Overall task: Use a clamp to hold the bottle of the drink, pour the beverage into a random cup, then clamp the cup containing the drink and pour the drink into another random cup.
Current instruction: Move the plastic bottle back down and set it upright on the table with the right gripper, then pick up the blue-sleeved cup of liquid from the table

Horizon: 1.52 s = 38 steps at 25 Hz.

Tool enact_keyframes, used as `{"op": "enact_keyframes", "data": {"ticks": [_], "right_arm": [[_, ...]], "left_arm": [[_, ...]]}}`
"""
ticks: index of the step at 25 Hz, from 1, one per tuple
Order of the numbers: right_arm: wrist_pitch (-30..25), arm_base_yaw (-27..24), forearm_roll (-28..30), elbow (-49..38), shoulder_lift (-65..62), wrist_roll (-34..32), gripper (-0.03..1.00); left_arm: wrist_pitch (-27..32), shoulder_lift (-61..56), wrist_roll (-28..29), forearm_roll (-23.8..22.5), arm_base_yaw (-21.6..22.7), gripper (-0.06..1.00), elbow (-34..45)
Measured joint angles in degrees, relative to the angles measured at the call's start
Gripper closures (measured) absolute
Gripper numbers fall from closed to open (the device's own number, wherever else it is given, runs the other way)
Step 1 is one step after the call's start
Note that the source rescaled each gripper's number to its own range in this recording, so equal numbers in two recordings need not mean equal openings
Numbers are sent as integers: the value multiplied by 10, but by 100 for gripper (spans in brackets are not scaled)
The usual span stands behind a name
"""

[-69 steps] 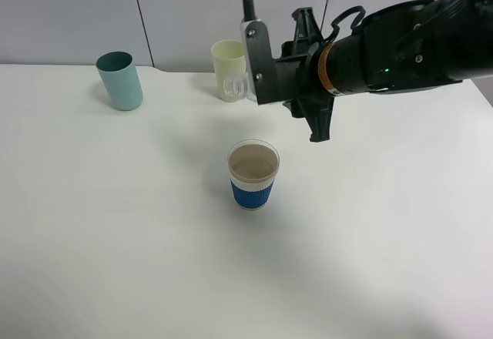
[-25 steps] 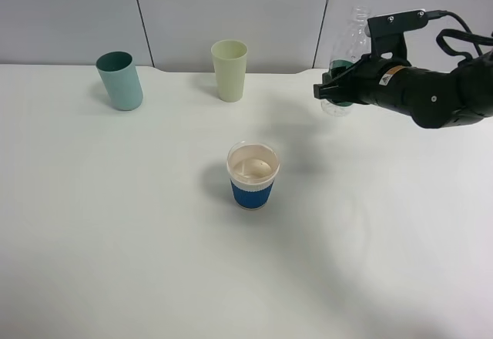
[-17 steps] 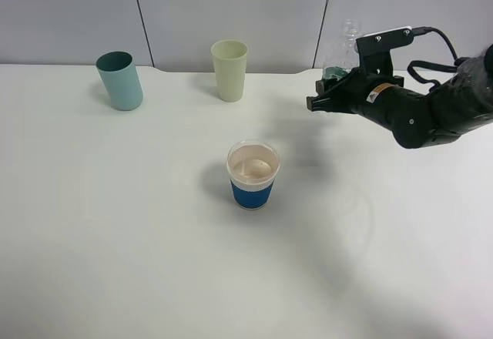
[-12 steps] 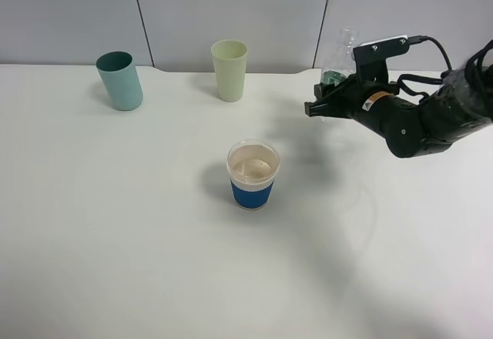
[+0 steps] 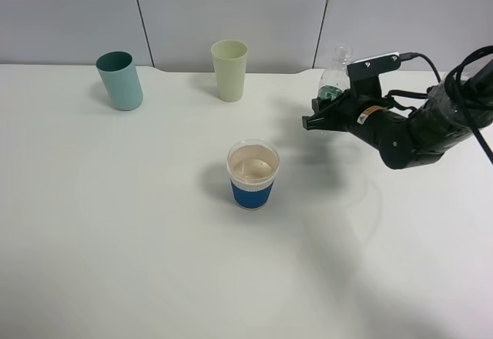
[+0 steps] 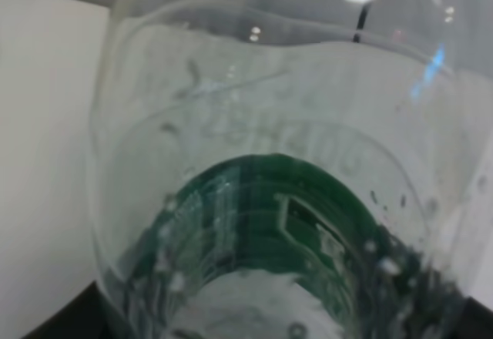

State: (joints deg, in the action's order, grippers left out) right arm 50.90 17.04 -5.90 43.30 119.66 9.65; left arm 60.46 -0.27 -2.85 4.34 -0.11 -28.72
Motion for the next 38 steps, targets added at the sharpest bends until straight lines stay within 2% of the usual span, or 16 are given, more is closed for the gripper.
{"op": "enact_keyframes", "data": {"ticks": [5, 6, 7, 8, 9, 10, 11, 14, 20, 28, 33, 38], "right_arm": [[7, 0, 0, 0, 3, 0, 97], [12, 0, 0, 0, 4, 0, 90], [14, 0, 0, 0, 5, 0, 77], [14, 0, 0, 0, 5, 0, 77], [16, 0, 0, 0, 5, 0, 61], [25, 0, 0, 0, 5, 0, 28], [30, 0, 0, 0, 5, 0, 15], [37, 0, 0, 0, 4, 0, 1], [18, 0, 4, -1, -51, -6, -2], [-89, -1, -2, -2, -179, -4, -2], [-126, -9, -23, -2, -253, 57, -2], [-209, -50, -31, -2, -320, 86, -2]], "left_arm": [[0, 0, 0, 0, 0, -6, 0], [0, 0, 0, 0, 0, -6, 0], [0, 0, 0, 0, 0, -6, 0], [0, 0, 0, 0, 0, -6, 0], [0, 0, 0, 0, 0, -6, 0], [0, 0, 0, 0, 0, -6, 0], [0, 0, 0, 0, 0, -6, 0], [0, 0, 0, 0, 0, -6, 0], [0, 0, 0, 0, 0, -6, 0], [0, 0, 0, 0, 0, -6, 0], [0, 0, 0, 0, 0, -6, 0], [0, 0, 0, 0, 0, -6, 0]]}}
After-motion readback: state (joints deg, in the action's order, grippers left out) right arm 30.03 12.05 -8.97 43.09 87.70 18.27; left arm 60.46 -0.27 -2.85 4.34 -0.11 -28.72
